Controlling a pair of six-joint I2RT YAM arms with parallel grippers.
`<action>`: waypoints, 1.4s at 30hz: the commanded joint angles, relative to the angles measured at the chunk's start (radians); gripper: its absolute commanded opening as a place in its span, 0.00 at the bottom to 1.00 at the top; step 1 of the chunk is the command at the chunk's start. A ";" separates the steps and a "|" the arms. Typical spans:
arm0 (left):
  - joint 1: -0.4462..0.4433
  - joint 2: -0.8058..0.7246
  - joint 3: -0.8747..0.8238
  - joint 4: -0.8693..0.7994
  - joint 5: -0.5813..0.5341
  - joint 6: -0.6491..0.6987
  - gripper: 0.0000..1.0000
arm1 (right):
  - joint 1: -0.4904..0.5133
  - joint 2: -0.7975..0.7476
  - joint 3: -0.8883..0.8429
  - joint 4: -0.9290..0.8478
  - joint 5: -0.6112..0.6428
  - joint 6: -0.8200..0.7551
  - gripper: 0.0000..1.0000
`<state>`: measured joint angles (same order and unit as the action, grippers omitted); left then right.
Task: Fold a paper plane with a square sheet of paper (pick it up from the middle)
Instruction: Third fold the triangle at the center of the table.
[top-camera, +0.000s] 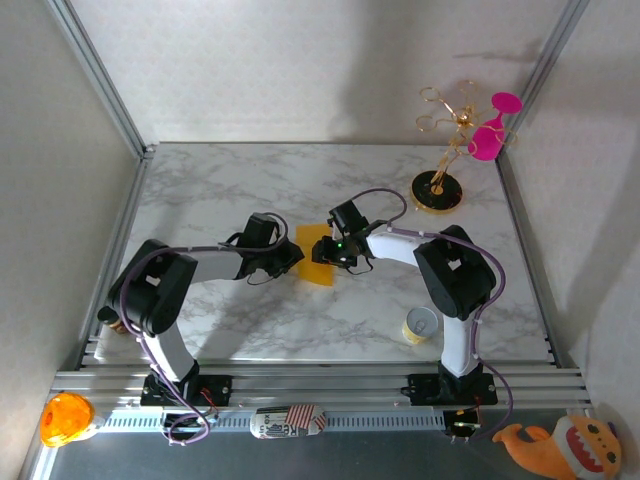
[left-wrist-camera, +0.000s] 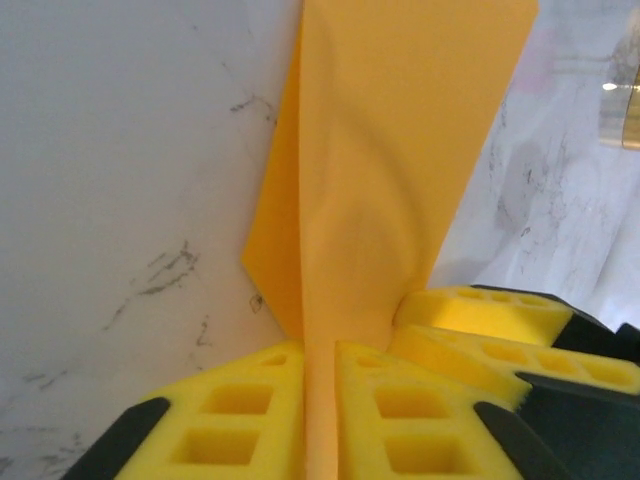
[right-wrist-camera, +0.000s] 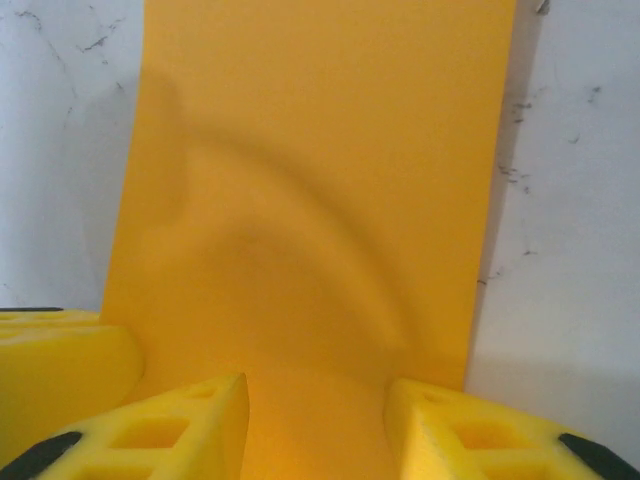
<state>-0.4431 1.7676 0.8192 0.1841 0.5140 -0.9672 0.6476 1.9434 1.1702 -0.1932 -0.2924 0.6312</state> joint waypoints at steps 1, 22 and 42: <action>0.012 0.029 0.024 0.015 0.016 -0.013 0.10 | -0.009 0.004 -0.038 -0.035 0.018 -0.025 0.43; 0.012 -0.004 0.035 0.009 0.017 -0.116 0.00 | 0.101 -0.338 -0.296 0.370 0.200 -0.571 0.75; 0.009 0.006 0.039 -0.003 0.021 -0.120 0.00 | 0.260 -0.199 -0.411 0.637 0.386 -0.890 0.66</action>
<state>-0.4366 1.7893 0.8375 0.1898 0.5282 -1.0782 0.8959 1.7180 0.7383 0.3927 0.0517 -0.2176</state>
